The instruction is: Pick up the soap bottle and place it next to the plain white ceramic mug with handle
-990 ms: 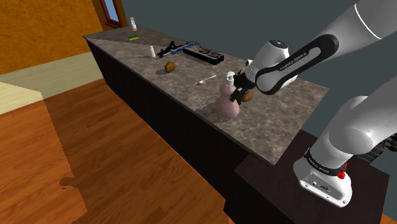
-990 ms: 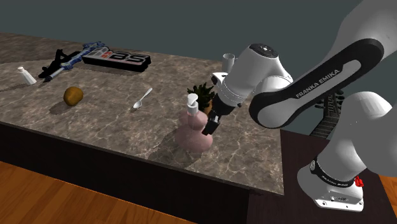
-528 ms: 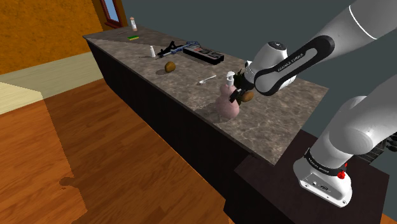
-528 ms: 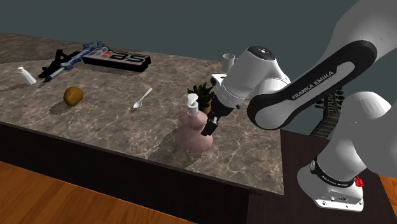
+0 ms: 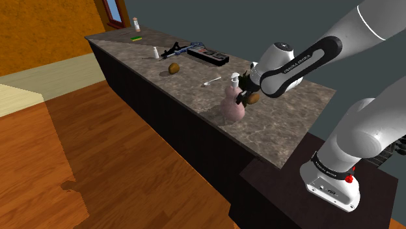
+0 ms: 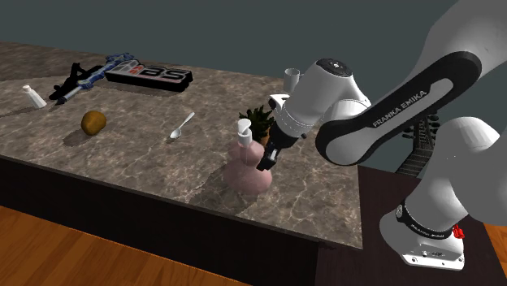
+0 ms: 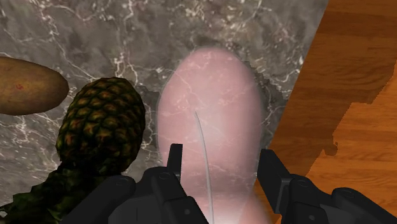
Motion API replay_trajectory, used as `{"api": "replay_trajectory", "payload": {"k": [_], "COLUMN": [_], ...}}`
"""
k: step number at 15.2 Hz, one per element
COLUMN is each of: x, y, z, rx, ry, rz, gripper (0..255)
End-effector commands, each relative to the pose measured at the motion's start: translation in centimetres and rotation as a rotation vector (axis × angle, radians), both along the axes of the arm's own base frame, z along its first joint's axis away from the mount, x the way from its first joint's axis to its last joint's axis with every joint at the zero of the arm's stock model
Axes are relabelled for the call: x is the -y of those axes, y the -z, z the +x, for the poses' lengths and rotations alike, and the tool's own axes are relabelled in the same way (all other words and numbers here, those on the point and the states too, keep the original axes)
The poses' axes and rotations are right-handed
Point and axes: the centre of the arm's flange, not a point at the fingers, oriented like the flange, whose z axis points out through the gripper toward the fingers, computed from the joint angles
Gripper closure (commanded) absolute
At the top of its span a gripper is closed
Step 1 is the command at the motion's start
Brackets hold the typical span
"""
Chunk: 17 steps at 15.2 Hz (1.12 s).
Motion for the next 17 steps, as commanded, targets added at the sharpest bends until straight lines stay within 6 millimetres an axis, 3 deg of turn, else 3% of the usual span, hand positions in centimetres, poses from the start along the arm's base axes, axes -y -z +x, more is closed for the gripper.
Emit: {"api": "replay_trajectory", "payload": {"k": [1,3,17], "x": [0.0,0.0,0.0], "y": [0.1,0.1,-7.3], "z": [0.0,0.0,0.0], "rx": [-0.002,-0.002,-0.002], "ry": [-0.001,-0.001,-0.001], "rz": [0.0,0.0,0.0], "gripper": [255,255,255]}}
